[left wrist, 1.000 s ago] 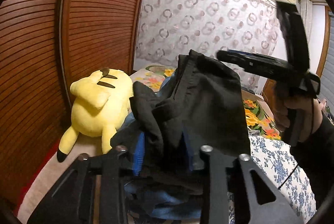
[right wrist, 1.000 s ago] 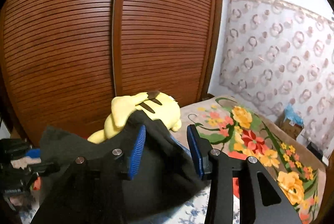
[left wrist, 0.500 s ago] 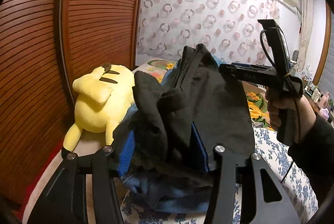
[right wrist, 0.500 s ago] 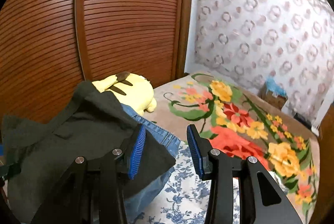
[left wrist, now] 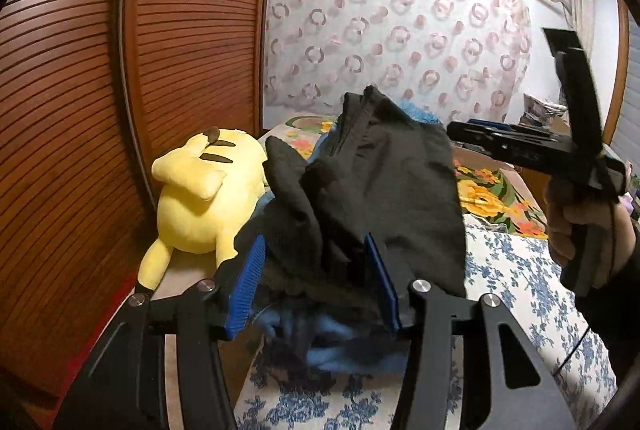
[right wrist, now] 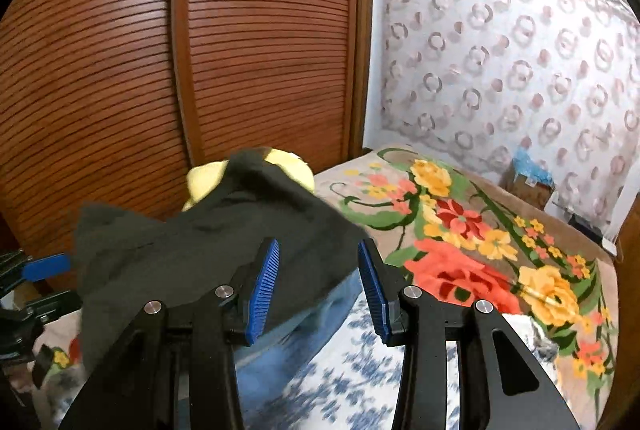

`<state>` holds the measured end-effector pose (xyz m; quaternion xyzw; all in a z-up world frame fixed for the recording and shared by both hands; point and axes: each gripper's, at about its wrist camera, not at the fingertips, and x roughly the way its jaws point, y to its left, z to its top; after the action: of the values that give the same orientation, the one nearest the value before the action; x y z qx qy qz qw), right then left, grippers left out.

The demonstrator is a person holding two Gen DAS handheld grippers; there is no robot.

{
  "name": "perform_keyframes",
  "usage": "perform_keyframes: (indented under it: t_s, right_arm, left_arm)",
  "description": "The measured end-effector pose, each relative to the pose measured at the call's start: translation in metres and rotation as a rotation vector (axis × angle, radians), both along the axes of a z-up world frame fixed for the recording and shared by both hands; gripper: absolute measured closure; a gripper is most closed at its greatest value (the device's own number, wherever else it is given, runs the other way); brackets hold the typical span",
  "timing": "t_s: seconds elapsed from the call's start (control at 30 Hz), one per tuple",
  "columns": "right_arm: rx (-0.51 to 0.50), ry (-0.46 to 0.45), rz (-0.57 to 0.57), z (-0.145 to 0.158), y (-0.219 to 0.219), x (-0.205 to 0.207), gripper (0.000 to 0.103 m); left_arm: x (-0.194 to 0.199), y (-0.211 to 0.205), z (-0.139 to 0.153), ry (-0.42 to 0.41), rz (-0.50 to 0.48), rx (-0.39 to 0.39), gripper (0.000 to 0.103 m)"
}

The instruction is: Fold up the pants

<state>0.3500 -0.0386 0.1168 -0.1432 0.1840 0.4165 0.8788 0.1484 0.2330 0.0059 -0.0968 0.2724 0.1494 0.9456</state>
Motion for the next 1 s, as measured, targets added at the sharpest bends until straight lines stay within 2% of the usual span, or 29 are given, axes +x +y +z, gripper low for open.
perform_keyframes:
  t_s: [0.2, 0.27, 0.33, 0.47, 0.6, 0.83, 1.0]
  right_arm:
    - [0.026, 0.011, -0.004, 0.0, -0.033, -0.037, 0.06]
    - [0.03, -0.001, -0.018, 0.0, -0.045, -0.05, 0.06]
    - [0.035, -0.003, -0.028, 0.001, -0.058, -0.063, 0.06]
    - [0.056, -0.008, -0.054, 0.0, -0.083, -0.09, 0.059]
    - [0.071, -0.008, -0.085, -0.002, -0.106, -0.116, 0.058]
    - [0.092, -0.006, -0.134, -0.007, -0.135, -0.153, 0.057]
    - [0.112, 0.001, -0.185, -0.011, -0.152, -0.18, 0.047]
  left_arm:
    - [-0.013, -0.016, 0.007, -0.003, -0.047, 0.018, 0.049]
    - [-0.016, -0.023, 0.011, -0.006, -0.066, 0.024, 0.041]
    - [-0.022, -0.03, 0.015, -0.021, -0.091, 0.026, 0.022]
    - [-0.029, -0.043, 0.022, -0.026, -0.136, 0.038, 0.017]
    - [-0.036, -0.058, 0.026, -0.035, -0.167, 0.061, 0.0]
    - [-0.045, -0.084, 0.03, -0.046, -0.221, 0.073, 0.0]
    - [-0.051, -0.105, 0.028, -0.042, -0.256, 0.098, 0.0]
